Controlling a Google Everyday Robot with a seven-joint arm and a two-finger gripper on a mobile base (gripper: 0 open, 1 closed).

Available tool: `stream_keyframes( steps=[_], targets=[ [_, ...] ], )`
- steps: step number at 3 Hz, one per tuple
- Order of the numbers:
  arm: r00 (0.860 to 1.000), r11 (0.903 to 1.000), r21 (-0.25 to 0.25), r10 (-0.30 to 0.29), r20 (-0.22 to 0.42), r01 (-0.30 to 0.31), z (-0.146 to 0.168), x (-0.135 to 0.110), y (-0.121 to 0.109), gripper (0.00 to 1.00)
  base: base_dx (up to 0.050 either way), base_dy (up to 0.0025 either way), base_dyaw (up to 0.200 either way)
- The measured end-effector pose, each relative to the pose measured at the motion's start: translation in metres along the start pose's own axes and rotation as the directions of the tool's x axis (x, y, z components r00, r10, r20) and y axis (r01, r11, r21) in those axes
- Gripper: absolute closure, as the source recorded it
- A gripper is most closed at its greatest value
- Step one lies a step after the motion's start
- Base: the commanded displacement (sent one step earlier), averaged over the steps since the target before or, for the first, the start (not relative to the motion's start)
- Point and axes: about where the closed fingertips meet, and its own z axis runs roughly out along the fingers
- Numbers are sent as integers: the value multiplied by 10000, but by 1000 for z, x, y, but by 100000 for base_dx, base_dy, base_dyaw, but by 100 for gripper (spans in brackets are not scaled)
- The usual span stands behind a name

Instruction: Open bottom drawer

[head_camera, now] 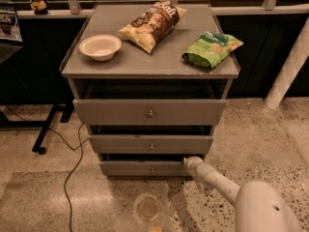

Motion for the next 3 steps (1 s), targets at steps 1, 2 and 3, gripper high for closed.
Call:
stream_keyframes(
  steps=[1,2,3],
  targets=[
    [9996,9999,-4,132,-237,-132,-6,6,-4,100,0,0,0],
    [9960,9988,-415,207,-870,-244,-27,19,-8,100,0,0,0],
    [9903,9923,-1232,-49,-1391,-124,-51,29,-6,100,0,0,0]
  ],
)
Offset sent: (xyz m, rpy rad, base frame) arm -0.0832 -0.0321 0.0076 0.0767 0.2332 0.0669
